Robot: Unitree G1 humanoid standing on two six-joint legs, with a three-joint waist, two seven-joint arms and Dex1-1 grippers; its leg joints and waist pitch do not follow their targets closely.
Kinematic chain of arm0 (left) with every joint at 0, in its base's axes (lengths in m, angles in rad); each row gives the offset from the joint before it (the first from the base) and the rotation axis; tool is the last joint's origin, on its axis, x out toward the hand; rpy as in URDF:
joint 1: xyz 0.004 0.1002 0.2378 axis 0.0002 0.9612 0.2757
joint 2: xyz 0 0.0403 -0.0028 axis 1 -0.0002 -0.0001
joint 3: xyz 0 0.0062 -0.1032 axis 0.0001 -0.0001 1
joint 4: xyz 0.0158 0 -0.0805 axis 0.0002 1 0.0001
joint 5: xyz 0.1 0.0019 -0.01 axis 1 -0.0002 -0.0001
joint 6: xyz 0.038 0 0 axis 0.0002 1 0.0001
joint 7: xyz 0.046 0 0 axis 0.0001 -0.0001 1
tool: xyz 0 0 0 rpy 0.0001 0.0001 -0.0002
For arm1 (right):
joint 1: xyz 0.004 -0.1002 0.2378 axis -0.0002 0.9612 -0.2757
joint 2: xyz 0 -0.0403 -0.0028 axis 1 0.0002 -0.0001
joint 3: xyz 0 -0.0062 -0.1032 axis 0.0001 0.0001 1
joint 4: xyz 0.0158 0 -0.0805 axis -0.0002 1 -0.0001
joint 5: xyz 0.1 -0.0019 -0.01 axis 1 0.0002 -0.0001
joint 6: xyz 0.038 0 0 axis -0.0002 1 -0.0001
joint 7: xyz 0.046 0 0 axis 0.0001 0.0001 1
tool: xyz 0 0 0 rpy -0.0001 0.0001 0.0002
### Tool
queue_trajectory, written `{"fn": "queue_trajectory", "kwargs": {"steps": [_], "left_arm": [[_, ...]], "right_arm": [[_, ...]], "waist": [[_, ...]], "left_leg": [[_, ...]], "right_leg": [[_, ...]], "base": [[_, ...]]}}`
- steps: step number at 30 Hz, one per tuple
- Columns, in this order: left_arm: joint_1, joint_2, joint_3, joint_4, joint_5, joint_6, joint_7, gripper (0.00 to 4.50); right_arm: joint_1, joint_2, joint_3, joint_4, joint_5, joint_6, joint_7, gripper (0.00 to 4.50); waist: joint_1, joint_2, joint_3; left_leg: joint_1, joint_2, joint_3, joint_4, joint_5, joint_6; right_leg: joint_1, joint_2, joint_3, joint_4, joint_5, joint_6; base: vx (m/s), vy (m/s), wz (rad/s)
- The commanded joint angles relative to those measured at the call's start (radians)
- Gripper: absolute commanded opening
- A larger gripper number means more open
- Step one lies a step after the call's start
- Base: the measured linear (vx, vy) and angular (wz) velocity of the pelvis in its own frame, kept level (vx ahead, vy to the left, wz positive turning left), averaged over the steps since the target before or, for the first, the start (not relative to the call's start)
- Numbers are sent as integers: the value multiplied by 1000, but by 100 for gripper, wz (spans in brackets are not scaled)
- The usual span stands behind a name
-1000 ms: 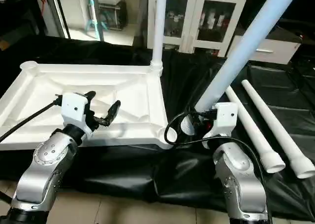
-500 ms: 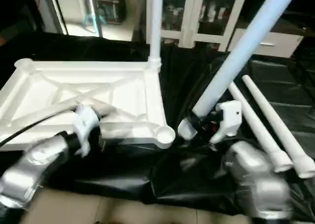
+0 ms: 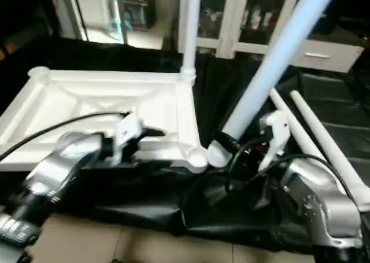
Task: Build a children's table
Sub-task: Pick table leg
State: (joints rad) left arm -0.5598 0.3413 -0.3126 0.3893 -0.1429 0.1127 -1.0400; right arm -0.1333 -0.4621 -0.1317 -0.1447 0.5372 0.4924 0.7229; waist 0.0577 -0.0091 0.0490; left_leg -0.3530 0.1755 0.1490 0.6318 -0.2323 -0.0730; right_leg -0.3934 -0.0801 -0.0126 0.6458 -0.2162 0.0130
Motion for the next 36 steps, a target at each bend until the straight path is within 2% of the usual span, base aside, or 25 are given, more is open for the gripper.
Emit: {"fn": "queue_trajectory", "kwargs": {"steps": [1,2,3,4,6,13,15,20,27,34,36], "left_arm": [[-12,-6,-14,23,-12,22,-28,450],[-11,-6,-21,23,-10,20,-38,432],[-11,-5,-33,22,-4,17,-53,422],[-15,-10,-38,33,-5,17,-68,415],[-22,-15,-41,50,-1,13,-82,402],[-63,-41,-64,173,93,-60,-7,330],[-73,-49,-83,216,132,-86,29,322],[-83,-62,-84,243,137,-92,13,281],[-98,-45,-100,276,164,-96,-28,227],[-104,-6,-95,286,169,-88,-88,151],[-104,-1,-94,289,170,-83,-98,146]], "right_arm": [[-7,1,-9,0,-13,-13,-17,186],[-5,2,-9,-1,-14,-14,-19,186],[-3,1,-9,-4,-16,-14,-24,186],[-2,0,-13,-6,-17,-15,-31,186],[-3,-2,-16,-5,-17,-15,-34,186],[-4,-10,-8,-7,-28,-15,-34,186],[-7,-5,2,-10,-32,-15,-38,186],[-12,-2,5,-10,-35,-13,-39,186],[-13,-6,3,-7,-41,-16,-35,186],[-4,-8,8,-15,-40,-16,-35,186],[-3,-8,8,-16,-41,-15,-34,186]], "waist": [[7,-14,-61],[7,-14,-61],[7,-5,-62],[7,-9,-63],[9,-6,-64],[8,-10,-61],[8,-10,-61],[9,-13,-61],[8,-10,-59],[5,-8,-56],[5,-7,-57]], "left_leg": [[-6,29,3,-84,-54,40],[-6,29,3,-83,-48,41],[-5,30,3,-82,-37,44],[-5,30,3,-82,-27,48],[-5,30,4,-81,-17,56],[-6,33,3,-84,-55,55],[-6,33,3,-84,-52,55],[-8,34,3,-84,-41,56],[-7,35,2,-87,-57,52],[-6,35,1,-91,-81,40],[-5,36,1,-91,-79,38]], "right_leg": [[55,-48,27,-75,-36,-235],[55,-48,27,-75,-29,-235],[52,-46,27,-74,-8,-238],[53,-45,27,-72,18,-244],[52,-44,27,-68,51,-255],[54,-46,27,-76,12,-255],[54,-46,27,-77,7,-248],[55,-48,27,-76,18,-255],[53,-49,28,-78,0,-254],[51,-49,28,-82,-27,-252],[51,-50,28,-81,-22,-254]], "base": [[0,0,0],[0,0,0],[0,0,0],[0,0,0],[0,0,0],[0,0,0],[0,0,0],[0,0,0],[0,0,0],[0,0,0],[0,0,0]]}}
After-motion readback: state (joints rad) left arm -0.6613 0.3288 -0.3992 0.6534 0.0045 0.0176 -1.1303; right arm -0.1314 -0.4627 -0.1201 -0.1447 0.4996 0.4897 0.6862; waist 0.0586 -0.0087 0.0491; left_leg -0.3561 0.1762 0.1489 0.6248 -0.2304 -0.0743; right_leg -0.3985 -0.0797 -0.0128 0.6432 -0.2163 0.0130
